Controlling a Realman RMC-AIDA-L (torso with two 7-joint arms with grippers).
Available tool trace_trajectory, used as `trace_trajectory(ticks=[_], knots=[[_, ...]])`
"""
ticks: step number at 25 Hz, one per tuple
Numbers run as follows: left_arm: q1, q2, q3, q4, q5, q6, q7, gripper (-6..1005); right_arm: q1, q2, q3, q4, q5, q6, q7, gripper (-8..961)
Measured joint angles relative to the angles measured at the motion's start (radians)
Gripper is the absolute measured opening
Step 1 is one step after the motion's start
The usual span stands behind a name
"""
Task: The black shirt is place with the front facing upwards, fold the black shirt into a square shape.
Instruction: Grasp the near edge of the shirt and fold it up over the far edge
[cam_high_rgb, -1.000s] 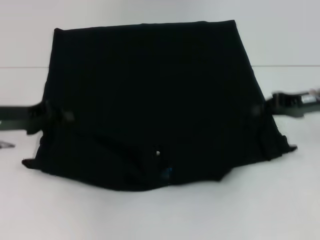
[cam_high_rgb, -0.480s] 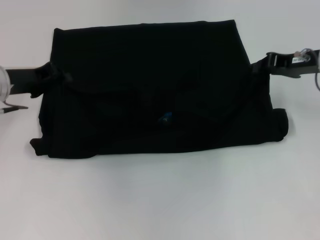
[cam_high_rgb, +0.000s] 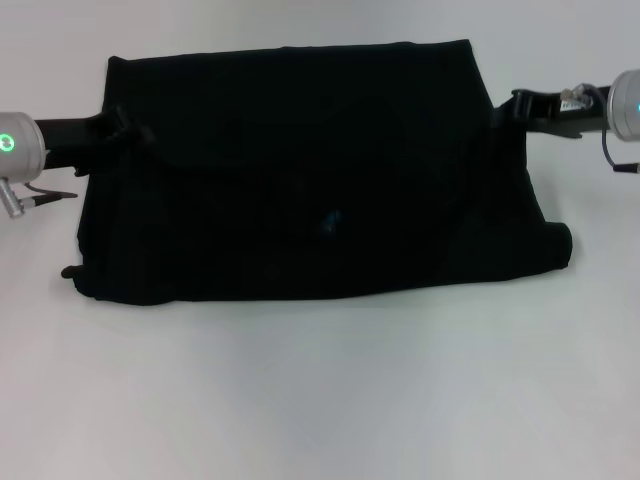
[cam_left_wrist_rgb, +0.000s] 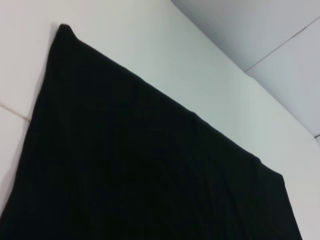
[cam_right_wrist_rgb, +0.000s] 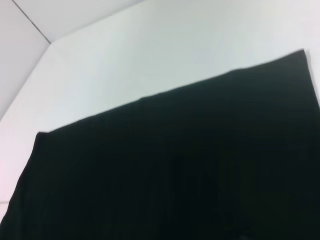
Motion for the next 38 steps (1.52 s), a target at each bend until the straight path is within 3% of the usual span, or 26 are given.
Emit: trace_trajectory(ticks=[14, 29, 38], knots=[[-0.028, 0.011, 0.005, 0.015, -0.001, -0.03, -0.024, 87, 0.055, -0.005, -0.007, 0.0, 0.0, 0.047, 0.0, 39], [-0.048, 0.012, 0.007, 0.016, 0.006, -0.05, -0.017, 120, 0.066, -0.003, -0.059, 0.019, -0.004, 0.091, 0.0, 37], [-0.047, 0.006, 0.085, 0.003, 0.0, -0.089, -0.014, 140, 0.067, -0.003, -0.133, 0.04, -0.007, 0.124, 0.0, 36]])
